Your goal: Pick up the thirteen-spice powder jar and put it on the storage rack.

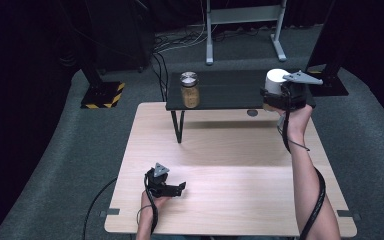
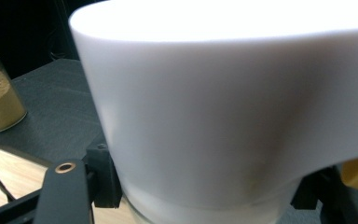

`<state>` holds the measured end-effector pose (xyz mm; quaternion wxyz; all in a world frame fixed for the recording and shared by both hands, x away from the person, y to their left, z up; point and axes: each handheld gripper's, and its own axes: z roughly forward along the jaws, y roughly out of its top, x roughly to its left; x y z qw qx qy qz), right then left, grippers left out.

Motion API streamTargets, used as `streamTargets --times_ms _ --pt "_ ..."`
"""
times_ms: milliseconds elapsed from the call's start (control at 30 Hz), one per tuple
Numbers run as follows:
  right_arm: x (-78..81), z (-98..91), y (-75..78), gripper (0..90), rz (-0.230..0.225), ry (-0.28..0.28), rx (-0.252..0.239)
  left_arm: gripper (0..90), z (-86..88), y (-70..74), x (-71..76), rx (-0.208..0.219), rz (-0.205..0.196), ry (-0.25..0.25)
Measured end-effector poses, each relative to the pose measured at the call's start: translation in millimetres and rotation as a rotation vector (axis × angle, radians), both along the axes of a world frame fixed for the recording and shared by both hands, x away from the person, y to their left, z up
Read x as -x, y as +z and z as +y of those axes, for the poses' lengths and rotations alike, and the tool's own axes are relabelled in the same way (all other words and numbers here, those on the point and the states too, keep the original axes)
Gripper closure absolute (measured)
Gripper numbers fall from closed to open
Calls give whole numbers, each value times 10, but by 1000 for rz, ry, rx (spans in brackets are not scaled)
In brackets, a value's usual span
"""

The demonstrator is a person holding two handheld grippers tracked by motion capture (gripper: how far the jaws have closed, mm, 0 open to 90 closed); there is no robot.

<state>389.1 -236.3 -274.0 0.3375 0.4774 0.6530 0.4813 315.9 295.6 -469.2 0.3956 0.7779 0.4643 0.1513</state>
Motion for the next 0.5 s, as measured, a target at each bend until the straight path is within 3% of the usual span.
streamTargets --times_ms 500 --pt "-319 116 5 297 15 -3 -21 12 7 1 -3 3 3 -1"
